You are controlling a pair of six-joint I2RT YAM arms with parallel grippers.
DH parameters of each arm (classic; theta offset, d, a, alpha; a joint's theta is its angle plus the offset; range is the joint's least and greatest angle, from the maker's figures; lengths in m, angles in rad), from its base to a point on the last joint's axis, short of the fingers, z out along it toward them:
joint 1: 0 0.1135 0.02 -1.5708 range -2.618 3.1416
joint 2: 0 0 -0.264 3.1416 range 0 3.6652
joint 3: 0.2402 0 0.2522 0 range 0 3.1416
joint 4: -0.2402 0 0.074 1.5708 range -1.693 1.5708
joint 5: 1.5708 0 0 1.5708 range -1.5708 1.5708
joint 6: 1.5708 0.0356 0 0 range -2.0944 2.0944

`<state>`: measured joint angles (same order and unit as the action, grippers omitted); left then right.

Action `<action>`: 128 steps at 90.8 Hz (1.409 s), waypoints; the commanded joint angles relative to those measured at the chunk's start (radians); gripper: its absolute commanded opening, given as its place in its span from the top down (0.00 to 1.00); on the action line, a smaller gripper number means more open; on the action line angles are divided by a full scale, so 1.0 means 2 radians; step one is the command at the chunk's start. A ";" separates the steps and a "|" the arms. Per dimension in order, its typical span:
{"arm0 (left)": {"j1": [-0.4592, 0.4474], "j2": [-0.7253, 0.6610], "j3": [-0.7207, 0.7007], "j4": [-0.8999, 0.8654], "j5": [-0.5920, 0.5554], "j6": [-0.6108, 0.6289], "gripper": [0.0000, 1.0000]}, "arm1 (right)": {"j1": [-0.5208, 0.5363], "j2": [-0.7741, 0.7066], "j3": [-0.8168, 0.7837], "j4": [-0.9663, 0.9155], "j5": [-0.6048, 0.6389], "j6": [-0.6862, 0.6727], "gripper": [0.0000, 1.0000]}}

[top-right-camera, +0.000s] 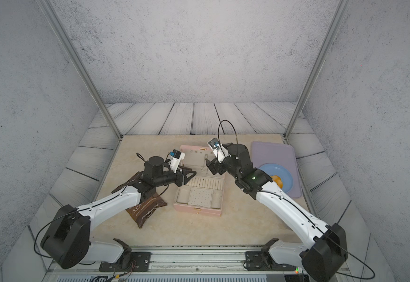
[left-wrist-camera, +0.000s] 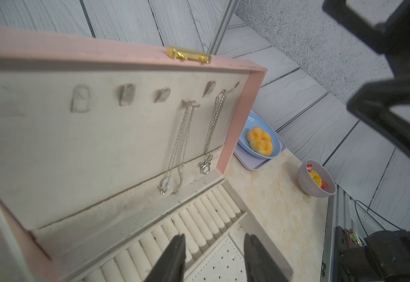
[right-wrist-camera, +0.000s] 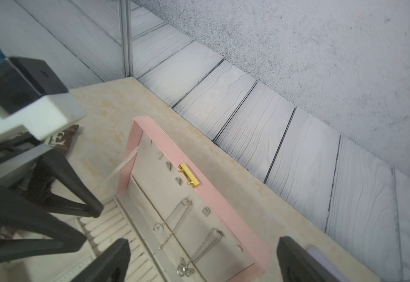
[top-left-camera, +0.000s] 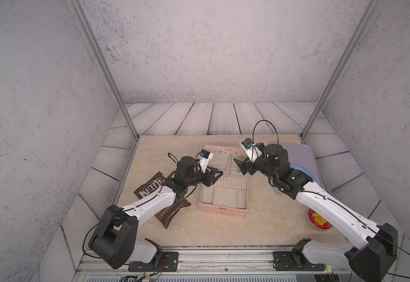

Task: Put jewelry chain into jewelry box
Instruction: Close the fastener on the jewelry box.

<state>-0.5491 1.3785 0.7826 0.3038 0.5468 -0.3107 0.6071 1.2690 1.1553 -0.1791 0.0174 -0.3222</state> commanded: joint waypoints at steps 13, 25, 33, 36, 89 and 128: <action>0.002 -0.013 -0.023 0.006 0.008 0.056 0.54 | -0.021 0.102 0.116 -0.151 -0.088 -0.201 0.03; 0.002 -0.016 -0.024 0.000 0.001 0.065 0.54 | -0.021 0.162 0.183 -0.206 -0.086 -0.248 0.03; 0.002 -0.019 -0.024 -0.003 -0.002 0.068 0.54 | -0.022 0.203 0.229 -0.241 -0.075 -0.263 0.04; 0.002 -0.020 -0.024 -0.004 -0.004 0.069 0.54 | -0.023 0.219 0.248 -0.259 -0.073 -0.267 0.04; 0.002 -0.021 -0.022 -0.012 -0.013 0.074 0.54 | -0.024 0.310 0.380 -0.373 -0.090 -0.292 0.46; 0.002 -0.018 -0.021 -0.014 -0.013 0.074 0.54 | -0.025 0.326 0.406 -0.396 -0.091 -0.283 0.71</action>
<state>-0.5491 1.3529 0.7429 0.2852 0.5205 -0.1791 0.5606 1.8915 1.9450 -0.9264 -0.1616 -0.8940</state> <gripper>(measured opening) 0.455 0.318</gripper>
